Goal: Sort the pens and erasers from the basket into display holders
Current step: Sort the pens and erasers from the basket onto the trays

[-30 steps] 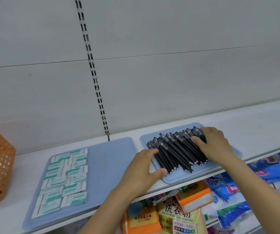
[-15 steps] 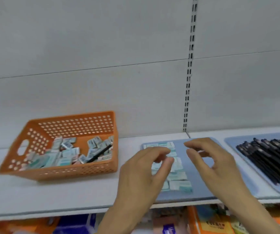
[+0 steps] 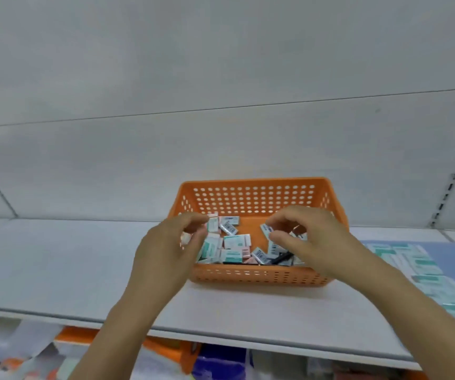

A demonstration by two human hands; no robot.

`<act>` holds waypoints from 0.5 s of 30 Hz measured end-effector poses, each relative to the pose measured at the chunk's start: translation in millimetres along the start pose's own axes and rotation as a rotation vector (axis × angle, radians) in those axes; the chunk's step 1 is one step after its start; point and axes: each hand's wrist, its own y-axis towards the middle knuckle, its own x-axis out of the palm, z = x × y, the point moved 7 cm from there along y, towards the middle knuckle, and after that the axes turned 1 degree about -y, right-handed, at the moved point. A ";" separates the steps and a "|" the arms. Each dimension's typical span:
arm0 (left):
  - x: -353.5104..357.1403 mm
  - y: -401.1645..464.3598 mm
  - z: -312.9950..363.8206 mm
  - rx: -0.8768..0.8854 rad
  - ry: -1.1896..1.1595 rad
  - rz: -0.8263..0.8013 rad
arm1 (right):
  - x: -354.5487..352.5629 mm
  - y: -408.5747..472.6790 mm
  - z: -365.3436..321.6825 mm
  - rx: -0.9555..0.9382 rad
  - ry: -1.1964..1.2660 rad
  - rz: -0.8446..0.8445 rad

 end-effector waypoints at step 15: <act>18.0 23.3 -31.5 0.062 -0.045 -0.021 | 123.4 87.1 2.3 0.128 -0.546 -0.637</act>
